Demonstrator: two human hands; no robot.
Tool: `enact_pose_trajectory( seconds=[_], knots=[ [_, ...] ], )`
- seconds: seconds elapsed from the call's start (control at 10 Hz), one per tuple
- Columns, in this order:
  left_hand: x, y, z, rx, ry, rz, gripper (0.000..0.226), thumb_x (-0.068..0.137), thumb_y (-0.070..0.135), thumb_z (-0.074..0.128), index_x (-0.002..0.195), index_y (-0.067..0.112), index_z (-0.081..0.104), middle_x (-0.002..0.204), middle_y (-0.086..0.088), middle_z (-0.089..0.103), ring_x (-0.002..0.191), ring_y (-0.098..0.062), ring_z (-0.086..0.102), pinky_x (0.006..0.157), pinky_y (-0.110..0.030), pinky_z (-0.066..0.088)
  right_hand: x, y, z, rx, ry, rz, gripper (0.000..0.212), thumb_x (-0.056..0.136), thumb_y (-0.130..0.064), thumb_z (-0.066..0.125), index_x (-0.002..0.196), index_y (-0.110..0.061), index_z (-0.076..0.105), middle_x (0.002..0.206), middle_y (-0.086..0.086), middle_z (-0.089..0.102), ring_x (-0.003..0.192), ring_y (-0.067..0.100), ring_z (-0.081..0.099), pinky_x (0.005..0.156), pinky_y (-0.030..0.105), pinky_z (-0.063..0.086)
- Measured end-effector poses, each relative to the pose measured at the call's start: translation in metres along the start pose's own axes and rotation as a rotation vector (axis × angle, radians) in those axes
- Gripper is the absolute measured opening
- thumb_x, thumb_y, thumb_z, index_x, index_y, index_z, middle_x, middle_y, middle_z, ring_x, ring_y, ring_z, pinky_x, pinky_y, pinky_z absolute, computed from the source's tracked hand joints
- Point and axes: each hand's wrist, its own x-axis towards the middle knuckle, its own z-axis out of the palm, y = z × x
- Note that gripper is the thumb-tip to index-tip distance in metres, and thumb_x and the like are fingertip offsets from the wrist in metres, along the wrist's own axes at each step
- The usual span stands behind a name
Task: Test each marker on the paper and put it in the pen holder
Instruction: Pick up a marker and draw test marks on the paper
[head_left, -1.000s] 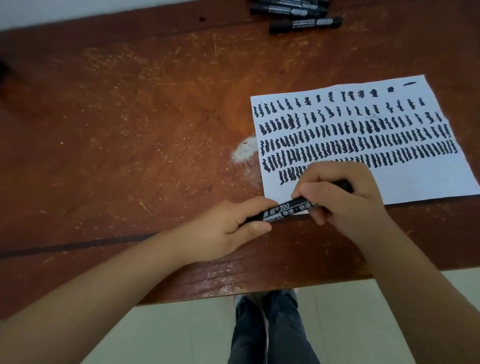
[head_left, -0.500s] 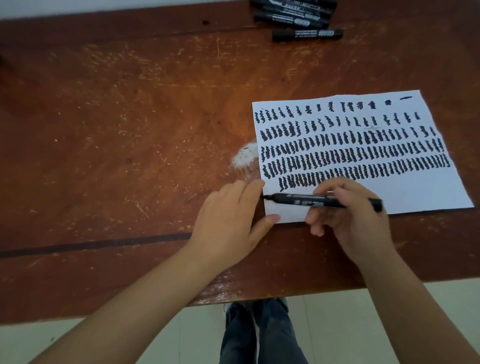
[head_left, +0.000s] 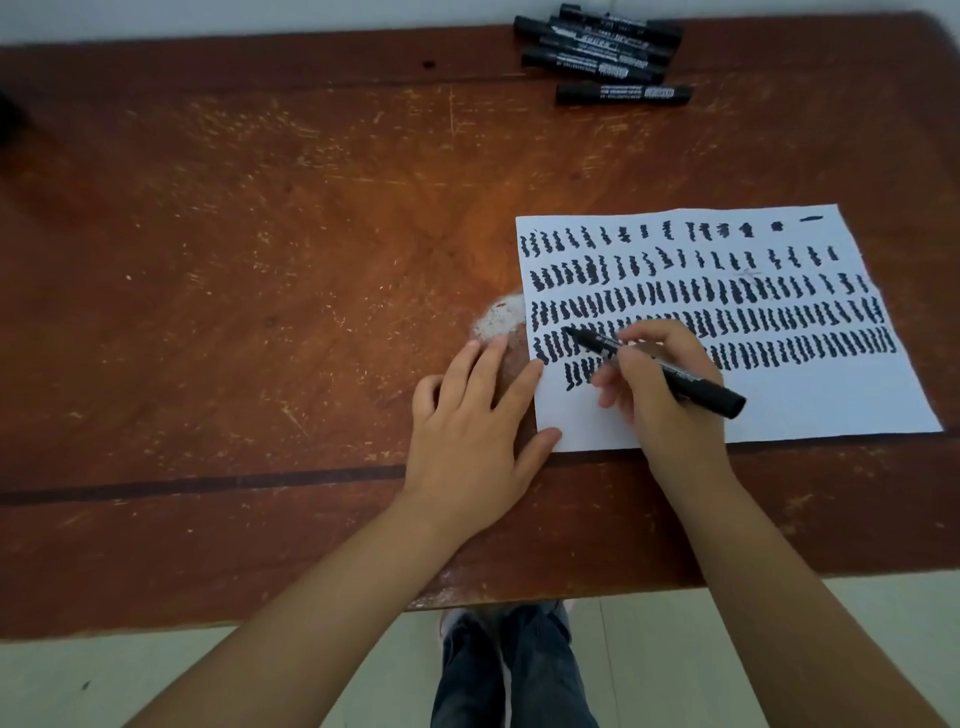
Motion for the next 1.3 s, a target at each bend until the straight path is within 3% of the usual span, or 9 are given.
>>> enact_pose_trajectory(
  seconds=[0.1, 0.2, 0.3, 0.5, 0.6, 0.8, 1.1, 1.2, 1.3],
  knots=[
    [0.0, 0.001, 0.0, 0.027, 0.005, -0.001, 0.055, 0.083, 0.052, 0.032, 0.122, 0.02, 0.054, 0.132, -0.012, 0.051, 0.122, -0.025, 0.035, 0.089, -0.041, 0.036, 0.004, 0.001, 0.006, -0.05, -0.076, -0.032, 0.019, 0.074, -0.023, 0.047, 0.087, -0.037, 0.05, 0.079, -0.01, 0.063, 0.063, 0.0, 0.059, 0.056, 0.012, 0.044],
    [0.0, 0.001, -0.002, 0.014, -0.001, 0.008, 0.055, 0.083, 0.051, 0.033, 0.122, 0.019, 0.055, 0.131, -0.013, 0.052, 0.122, -0.029, 0.04, 0.089, -0.04, 0.025, 0.001, 0.003, 0.009, -0.145, -0.03, -0.09, 0.023, 0.078, -0.014, 0.059, 0.08, -0.035, 0.049, 0.071, -0.011, 0.059, 0.06, -0.004, 0.056, 0.056, 0.011, 0.045],
    [0.0, 0.002, -0.003, 0.013, -0.003, 0.005, 0.054, 0.083, 0.05, 0.034, 0.121, 0.018, 0.056, 0.129, -0.013, 0.054, 0.119, -0.031, 0.048, 0.089, -0.04, 0.024, -0.003, 0.007, 0.011, -0.178, 0.037, -0.051, 0.018, 0.076, -0.013, 0.055, 0.065, -0.027, 0.047, 0.057, -0.001, 0.055, 0.052, 0.012, 0.051, 0.048, 0.02, 0.04],
    [0.0, 0.002, -0.004, 0.001, -0.001, -0.004, 0.054, 0.082, 0.05, 0.035, 0.12, 0.018, 0.056, 0.128, -0.012, 0.055, 0.119, -0.03, 0.048, 0.089, -0.04, 0.024, -0.004, 0.008, 0.013, -0.211, 0.046, -0.061, 0.014, 0.068, -0.016, 0.047, 0.056, -0.022, 0.045, 0.051, 0.001, 0.048, 0.047, 0.006, 0.043, 0.044, 0.015, 0.032],
    [0.0, 0.002, -0.003, 0.001, -0.003, -0.006, 0.054, 0.082, 0.05, 0.035, 0.12, 0.019, 0.056, 0.128, -0.011, 0.055, 0.119, -0.03, 0.048, 0.09, -0.04, 0.024, -0.004, 0.009, 0.013, -0.197, 0.05, -0.077, 0.012, 0.066, -0.029, 0.047, 0.056, -0.023, 0.045, 0.051, 0.0, 0.048, 0.047, 0.005, 0.043, 0.044, 0.015, 0.032],
    [0.0, 0.002, -0.002, -0.005, 0.0, -0.004, 0.054, 0.083, 0.05, 0.035, 0.121, 0.019, 0.055, 0.129, -0.012, 0.054, 0.12, -0.03, 0.047, 0.09, -0.04, 0.024, -0.003, 0.01, 0.014, -0.224, 0.057, -0.055, 0.015, 0.069, -0.016, 0.047, 0.055, -0.021, 0.046, 0.051, -0.001, 0.048, 0.047, 0.006, 0.044, 0.044, 0.015, 0.033],
    [0.0, 0.002, -0.003, -0.001, -0.01, 0.002, 0.053, 0.083, 0.049, 0.035, 0.12, 0.017, 0.056, 0.127, -0.013, 0.056, 0.119, -0.032, 0.049, 0.089, -0.04, 0.024, -0.003, 0.01, 0.014, -0.257, 0.061, -0.069, 0.014, 0.068, -0.015, 0.046, 0.056, -0.022, 0.045, 0.049, 0.0, 0.046, 0.049, 0.014, 0.043, 0.044, 0.025, 0.034],
    [0.0, 0.003, -0.003, -0.001, -0.011, 0.003, 0.053, 0.083, 0.049, 0.035, 0.12, 0.017, 0.056, 0.127, -0.013, 0.056, 0.119, -0.032, 0.049, 0.09, -0.041, 0.024, -0.003, 0.01, 0.013, -0.24, 0.051, -0.085, 0.012, 0.065, -0.028, 0.046, 0.055, -0.022, 0.045, 0.048, -0.001, 0.046, 0.046, 0.011, 0.041, 0.043, 0.023, 0.032],
    [0.0, 0.003, -0.003, -0.004, -0.01, 0.004, 0.053, 0.083, 0.049, 0.035, 0.12, 0.017, 0.056, 0.127, -0.014, 0.056, 0.119, -0.032, 0.049, 0.09, -0.041, 0.024, -0.003, 0.012, 0.012, -0.223, 0.054, -0.1, 0.018, 0.065, -0.027, 0.046, 0.056, -0.012, 0.047, 0.047, 0.0, 0.045, 0.044, 0.008, 0.039, 0.042, 0.018, 0.03]
  ],
)
